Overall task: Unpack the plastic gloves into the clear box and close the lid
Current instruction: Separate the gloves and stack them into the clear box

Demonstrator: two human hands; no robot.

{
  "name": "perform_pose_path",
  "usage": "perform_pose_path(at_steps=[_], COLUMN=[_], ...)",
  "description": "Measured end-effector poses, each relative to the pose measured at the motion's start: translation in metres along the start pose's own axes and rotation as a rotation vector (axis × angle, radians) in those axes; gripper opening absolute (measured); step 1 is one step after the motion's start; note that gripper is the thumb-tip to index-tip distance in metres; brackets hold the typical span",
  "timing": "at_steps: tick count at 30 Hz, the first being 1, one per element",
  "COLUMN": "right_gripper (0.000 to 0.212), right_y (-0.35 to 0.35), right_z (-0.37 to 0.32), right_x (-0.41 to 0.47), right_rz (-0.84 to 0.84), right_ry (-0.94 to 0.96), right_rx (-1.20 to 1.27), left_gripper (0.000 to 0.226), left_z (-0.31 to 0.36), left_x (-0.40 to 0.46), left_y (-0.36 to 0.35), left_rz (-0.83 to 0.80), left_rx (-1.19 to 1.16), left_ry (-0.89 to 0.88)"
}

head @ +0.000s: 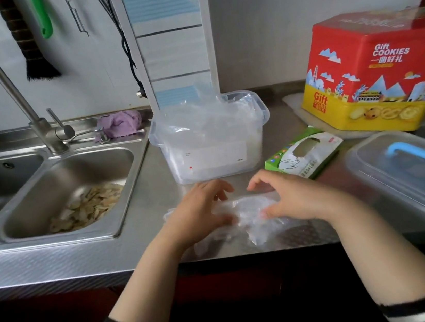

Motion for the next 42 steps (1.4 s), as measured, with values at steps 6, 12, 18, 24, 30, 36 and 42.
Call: perform_pose_path(at_steps=[6, 12, 18, 24, 30, 36, 42], right_gripper=[0.022, 0.014, 0.034, 0.039, 0.037, 0.058, 0.031], right_y=[0.009, 0.011, 0.012, 0.014, 0.02, 0.011, -0.017], right_z=[0.0, 0.003, 0.006, 0.01, 0.003, -0.039, -0.035], right_x=[0.008, 0.004, 0.004, 0.001, -0.005, -0.029, -0.009], right_rz=[0.535, 0.774, 0.834, 0.84, 0.905, 0.908, 0.705], right_ry=[0.048, 0.151, 0.203, 0.169, 0.254, 0.656, 0.615], right_rx=[0.123, 0.123, 0.16, 0.235, 0.165, -0.166, -0.32], left_gripper=[0.016, 0.03, 0.031, 0.009, 0.007, 0.007, 0.007], left_z=[-0.011, -0.013, -0.015, -0.006, -0.01, -0.017, -0.013], left_x=[0.0, -0.005, -0.011, -0.016, -0.015, -0.015, -0.016], left_y=[0.02, 0.023, 0.024, 0.025, 0.021, 0.019, 0.022], left_rz=[0.457, 0.637, 0.645, 0.598, 0.584, 0.567, 0.608], left_rx=[0.067, 0.022, -0.107, -0.17, -0.128, -0.185, -0.243], left_ry=[0.116, -0.038, 0.021, -0.05, 0.002, 0.072, 0.051])
Point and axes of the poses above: each hand's wrist, its own x-axis towards the middle knuckle, its own y-axis out of the back of the hand, z = x × y, the point moved 7 cm from there along x, towards the middle knuckle, and after that the axes turned 2 degrees about z, right-handed, at the moved point
